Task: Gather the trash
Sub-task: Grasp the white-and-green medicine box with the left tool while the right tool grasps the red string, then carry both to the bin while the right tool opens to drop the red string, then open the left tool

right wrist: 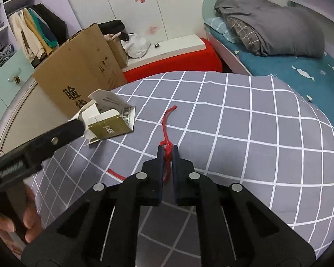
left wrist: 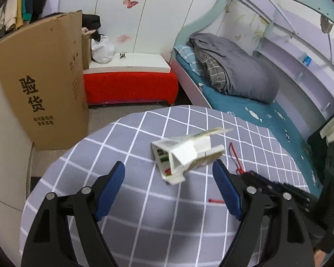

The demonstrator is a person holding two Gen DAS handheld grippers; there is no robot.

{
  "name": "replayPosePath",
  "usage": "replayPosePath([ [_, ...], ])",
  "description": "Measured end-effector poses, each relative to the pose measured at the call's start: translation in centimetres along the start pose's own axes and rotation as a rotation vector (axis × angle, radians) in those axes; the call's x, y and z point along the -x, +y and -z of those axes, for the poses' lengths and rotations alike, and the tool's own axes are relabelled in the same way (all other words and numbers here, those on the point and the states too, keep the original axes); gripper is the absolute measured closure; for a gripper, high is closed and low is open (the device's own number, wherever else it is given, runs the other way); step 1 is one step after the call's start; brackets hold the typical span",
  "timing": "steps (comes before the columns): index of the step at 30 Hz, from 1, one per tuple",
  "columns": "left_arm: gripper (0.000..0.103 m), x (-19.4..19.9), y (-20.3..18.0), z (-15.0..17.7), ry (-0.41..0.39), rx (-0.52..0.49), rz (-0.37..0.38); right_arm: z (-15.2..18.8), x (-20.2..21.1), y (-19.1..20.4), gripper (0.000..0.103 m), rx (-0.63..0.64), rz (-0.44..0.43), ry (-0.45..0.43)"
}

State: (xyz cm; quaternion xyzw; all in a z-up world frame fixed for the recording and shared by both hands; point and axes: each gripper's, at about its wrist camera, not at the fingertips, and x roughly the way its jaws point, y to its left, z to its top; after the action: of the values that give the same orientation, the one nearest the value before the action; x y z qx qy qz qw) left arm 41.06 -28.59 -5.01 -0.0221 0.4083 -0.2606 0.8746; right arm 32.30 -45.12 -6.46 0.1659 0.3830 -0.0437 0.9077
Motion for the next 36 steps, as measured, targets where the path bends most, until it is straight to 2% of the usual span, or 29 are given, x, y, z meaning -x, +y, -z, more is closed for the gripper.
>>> replayPosePath([
  [3,0.024,-1.4,0.4,-0.5,0.017,0.047,0.054,-0.3,0.5,0.1,0.096,-0.014,-0.018,-0.016],
  [8,0.024,-2.9,0.2,-0.8,0.023,0.077,0.088,-0.3,0.9,0.5,0.096,-0.019,-0.035,-0.026],
  [10,0.038,-3.2,-0.1,-0.7,0.019,0.071,0.101,-0.2,1.1,0.5,0.096,-0.028,-0.054,-0.027],
  [12,0.069,-3.4,-0.2,-0.6,0.031,0.087,0.130,-0.3,1.2,0.7,0.096,-0.027,-0.062,-0.029],
  [14,0.091,-3.5,-0.1,-0.2,0.049,0.105,0.162,-0.1,1.3,1.0,0.096,-0.018,-0.073,-0.030],
  [16,0.101,-3.0,0.1,0.1,0.030,0.113,0.167,0.1,1.6,1.7,0.096,-0.001,-0.086,-0.033],
  [21,0.102,1.2,2.3,1.2,-0.028,0.141,0.188,0.6,2.8,4.9,0.096,0.063,-0.162,-0.036],
  [26,0.102,7.6,5.8,3.0,-0.079,0.140,0.133,2.5,3.8,10.3,0.096,0.127,-0.276,-0.005],
  [29,0.102,12.2,9.2,5.2,-0.097,0.162,0.020,3.8,3.9,15.3,0.096,0.180,-0.347,0.032],
  [36,0.102,20.0,18.5,11.7,-0.103,0.290,-0.140,9.1,4.4,30.1,0.096,0.400,-0.466,0.116],
])
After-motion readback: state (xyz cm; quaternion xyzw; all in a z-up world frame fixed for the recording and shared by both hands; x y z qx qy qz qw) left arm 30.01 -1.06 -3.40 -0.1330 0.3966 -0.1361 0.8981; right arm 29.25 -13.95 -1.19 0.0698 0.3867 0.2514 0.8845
